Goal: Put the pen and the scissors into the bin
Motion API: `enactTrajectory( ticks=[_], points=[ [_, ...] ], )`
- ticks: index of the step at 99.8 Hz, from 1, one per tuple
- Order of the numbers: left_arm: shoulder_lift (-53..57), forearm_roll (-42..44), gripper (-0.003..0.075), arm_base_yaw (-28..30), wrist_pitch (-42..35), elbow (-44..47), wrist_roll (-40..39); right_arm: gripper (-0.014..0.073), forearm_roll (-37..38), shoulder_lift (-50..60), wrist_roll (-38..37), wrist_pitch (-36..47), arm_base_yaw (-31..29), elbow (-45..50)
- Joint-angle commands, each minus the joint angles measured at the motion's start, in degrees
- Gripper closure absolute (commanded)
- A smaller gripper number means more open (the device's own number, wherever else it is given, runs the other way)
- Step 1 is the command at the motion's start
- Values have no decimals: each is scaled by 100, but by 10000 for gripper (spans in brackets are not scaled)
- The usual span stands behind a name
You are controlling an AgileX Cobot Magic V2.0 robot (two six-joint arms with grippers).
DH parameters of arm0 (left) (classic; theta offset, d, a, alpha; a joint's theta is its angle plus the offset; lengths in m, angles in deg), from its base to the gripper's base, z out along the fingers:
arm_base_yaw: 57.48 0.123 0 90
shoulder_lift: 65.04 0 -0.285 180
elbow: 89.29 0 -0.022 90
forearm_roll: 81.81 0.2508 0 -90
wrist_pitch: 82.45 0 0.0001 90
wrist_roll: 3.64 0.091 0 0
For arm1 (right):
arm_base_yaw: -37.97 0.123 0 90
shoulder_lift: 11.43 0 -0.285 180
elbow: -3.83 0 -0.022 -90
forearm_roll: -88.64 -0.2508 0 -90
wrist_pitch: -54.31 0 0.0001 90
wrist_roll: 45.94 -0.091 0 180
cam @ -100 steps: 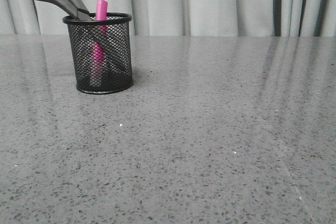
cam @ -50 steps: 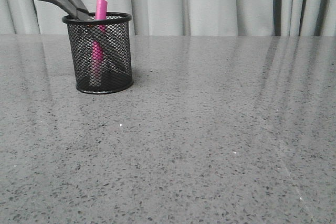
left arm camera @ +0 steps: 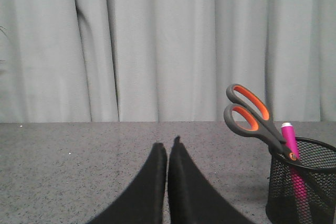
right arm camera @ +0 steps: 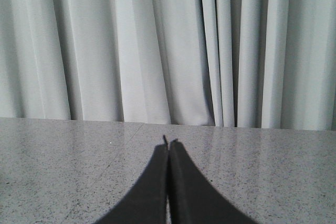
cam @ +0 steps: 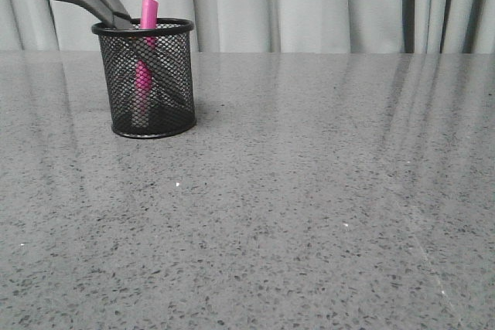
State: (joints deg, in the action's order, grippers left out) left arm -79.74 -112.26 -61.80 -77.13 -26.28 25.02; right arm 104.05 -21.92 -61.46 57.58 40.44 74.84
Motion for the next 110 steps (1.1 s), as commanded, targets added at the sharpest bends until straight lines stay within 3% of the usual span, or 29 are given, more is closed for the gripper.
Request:
enactTrajectory(
  ticks=[1,26,36,48,62,81,110],
  points=[
    [-44,-68,742,6,-410,-153,-27,662,-28,-34,37,382,-28,-147],
    [-44,-52,742,6,-410,-153,-27,662,-28,-34,37,382,-28,-147],
    [-44,608,742,6,-375,-108,-152,662,-28,-34,37,382,-28,-147],
    [-44,1852,742,6,-532,251,-1226,662,-28,-34,37,382,-28,-147],
    [263,2536,742,6,-532,873,-2324,662,-28,-34,37,382,-28,-147],
    [878,2542,742,6,-609,1574,-2485,662,-28,-34,37,382,-28,-147],
    [866,2315,742,6,-373,1563,-2524,662,-28,-34,37,382,-28,-147]
  ],
)
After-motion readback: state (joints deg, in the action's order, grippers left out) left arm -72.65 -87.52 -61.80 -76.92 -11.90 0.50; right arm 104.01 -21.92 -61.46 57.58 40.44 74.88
